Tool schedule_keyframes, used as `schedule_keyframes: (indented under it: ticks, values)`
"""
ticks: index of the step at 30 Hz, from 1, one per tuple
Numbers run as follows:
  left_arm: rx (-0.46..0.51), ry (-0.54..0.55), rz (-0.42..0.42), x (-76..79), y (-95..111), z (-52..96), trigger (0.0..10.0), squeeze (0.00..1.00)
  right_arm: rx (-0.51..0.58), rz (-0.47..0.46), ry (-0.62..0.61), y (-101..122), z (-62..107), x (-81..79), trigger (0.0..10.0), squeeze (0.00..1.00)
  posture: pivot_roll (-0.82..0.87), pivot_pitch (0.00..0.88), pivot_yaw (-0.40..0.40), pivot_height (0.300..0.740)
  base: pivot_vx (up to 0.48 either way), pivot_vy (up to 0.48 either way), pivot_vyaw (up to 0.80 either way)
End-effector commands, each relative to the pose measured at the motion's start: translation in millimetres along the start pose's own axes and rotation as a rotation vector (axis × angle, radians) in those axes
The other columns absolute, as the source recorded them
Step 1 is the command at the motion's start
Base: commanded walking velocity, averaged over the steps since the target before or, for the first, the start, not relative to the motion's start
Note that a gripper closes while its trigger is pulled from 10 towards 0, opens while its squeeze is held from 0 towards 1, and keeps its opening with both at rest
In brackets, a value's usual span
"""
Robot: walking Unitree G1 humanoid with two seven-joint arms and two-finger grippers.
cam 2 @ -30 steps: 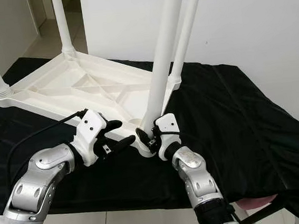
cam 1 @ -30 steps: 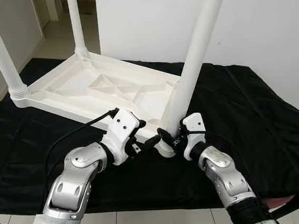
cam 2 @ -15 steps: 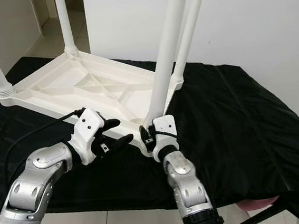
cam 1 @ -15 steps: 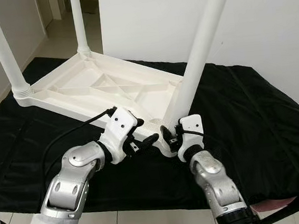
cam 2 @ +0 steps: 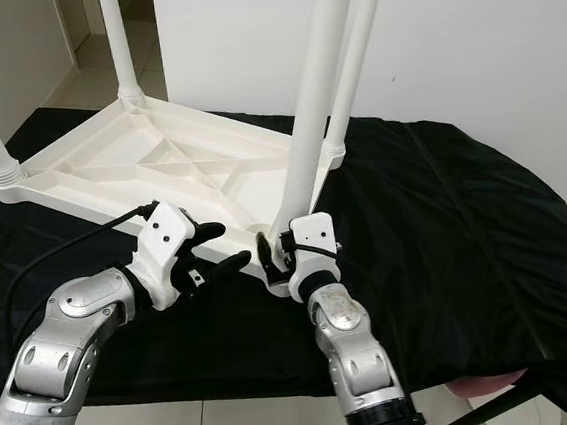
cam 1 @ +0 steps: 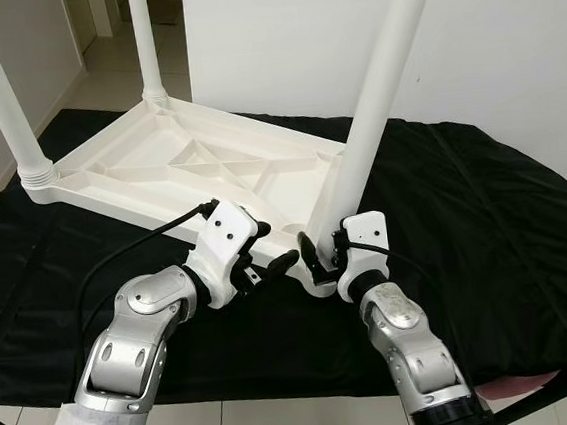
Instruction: Building children table
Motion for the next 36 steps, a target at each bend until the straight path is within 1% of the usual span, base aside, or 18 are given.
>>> schedule_keyframes:
  ticks: [1,2,3,4,5,8,9,10,13,17,22,28,29,30,31,32,35,36]
  values:
    - [0.004,0.01,0.003,3.2,2,-1.7,10.0,0.0,-0.009,0.023,0.086,0,0.2,3.7,10.0,0.0,0.02,0.0,-0.124,0.74,0.0,0.0,0.0]
    - [0.001,0.004,0.004,5.8,1,-1.5,10.0,0.0,-0.025,0.048,0.141,0,0.8,7.3,10.0,0.0,0.02,0.0,-0.124,0.74,0.0,0.0,0.0]
    - [0.001,0.004,0.004,5.8,1,-1.5,10.0,0.0,-0.025,0.048,0.141,0,0.8,7.3,10.0,0.0,0.02,0.0,-0.124,0.74,0.0,0.0,0.0]
    - [-0.003,-0.001,0.005,8.0,0,-1.4,10.0,0.0,-0.036,0.062,0.18,0,1.0,10.6,10.0,0.0,0.02,0.0,-0.124,0.74,0.0,0.0,0.0]
    - [-0.004,-0.01,0.008,10.7,0,-1.4,10.0,0.0,-0.051,0.087,0.255,2,0.5,15.2,10.0,0.0,0.02,0.0,-0.126,0.74,0.0,0.0,0.0]
    - [-0.004,-0.01,0.008,10.7,0,-1.4,10.0,0.0,-0.051,0.087,0.255,2,0.5,15.2,10.0,0.0,0.02,0.0,-0.126,0.74,0.0,0.0,0.0]
    - [-0.003,-0.018,0.013,12.5,0,-1.3,10.0,0.0,-0.061,0.102,0.304,4,-0.3,19.1,10.0,0.0,0.02,0.0,-0.126,0.74,0.0,0.0,0.0]
    - [-0.003,-0.018,0.013,12.5,0,-1.3,10.0,0.0,-0.061,0.102,0.304,4,-0.3,19.1,10.0,0.0,0.02,0.0,-0.126,0.74,0.0,0.0,0.0]
    - [-0.003,-0.034,0.013,16.5,0,-1.4,10.0,0.0,-0.112,0.136,0.45,0,-7.5,28.2,10.0,0.0,0.03,0.0,-0.12,0.74,0.0,0.0,0.0]
    - [-0.001,-0.039,0.014,17.8,0,-1.4,10.0,0.0,-0.141,0.159,0.481,-7,-13.2,31.6,10.0,0.0,0.04,0.0,-0.121,0.74,0.0,0.0,0.0]
    - [0.0,-0.046,0.011,19.6,1,-1.6,10.0,0.0,-0.162,0.154,0.494,-13,-19.3,32.1,10.0,0.0,0.05,0.0,-0.118,0.74,0.0,0.0,0.0]
    - [-0.001,-0.06,0.008,24.3,0,-3.0,10.0,0.0,-0.17,0.154,0.516,-24,-27.8,26.1,10.0,0.0,0.06,0.0,-0.117,0.74,0.0,0.0,0.0]
    - [0.001,-0.063,0.009,25.6,0,-3.5,10.0,0.0,-0.159,0.131,0.527,-26,-29.7,22.5,5.7,0.0,0.06,0.0,-0.113,0.74,0.0,0.0,0.0]
    - [0.001,-0.063,0.009,25.6,0,-3.5,10.0,0.0,-0.159,0.131,0.527,-26,-29.7,22.5,5.7,0.0,0.06,0.0,-0.113,0.74,0.0,0.0,0.0]
    - [0.002,-0.068,0.008,26.4,0,-3.8,10.0,0.0,-0.15,0.114,0.537,-27,-31.0,19.0,3.5,0.0,0.06,0.0,-0.113,0.74,0.0,0.0,0.0]
    - [0.003,-0.071,0.006,26.9,1,-4.0,10.0,0.0,-0.14,0.087,0.548,-28,-31.4,15.8,0.3,0.0,0.06,0.0,-0.112,0.74,0.0,0.0,0.0]
    - [0.003,-0.073,0.004,27.2,1,-4.1,10.0,0.0,-0.135,0.07,0.555,-29,-31.5,14.0,0.3,0.0,0.06,0.0,-0.112,0.74,0.0,0.0,0.0]
    - [0.004,-0.073,0.003,26.4,1,-4.2,10.0,0.0,-0.129,0.058,0.569,-30,-30.9,12.1,0.0,0.0,0.06,0.0,-0.108,0.74,0.0,0.0,0.0]
Point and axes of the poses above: a point about 5 cm out from each wrist's last joint towards the gripper, its own z axis pointing back from the gripper into the wrist, its own y axis along the axis of the wrist's last joint, x = y × z, the point moved 1 cm from there along -z, pointing out of the wrist towards the gripper, and after that the axes turned 3 degrees about -z, right-handed, at the moved point
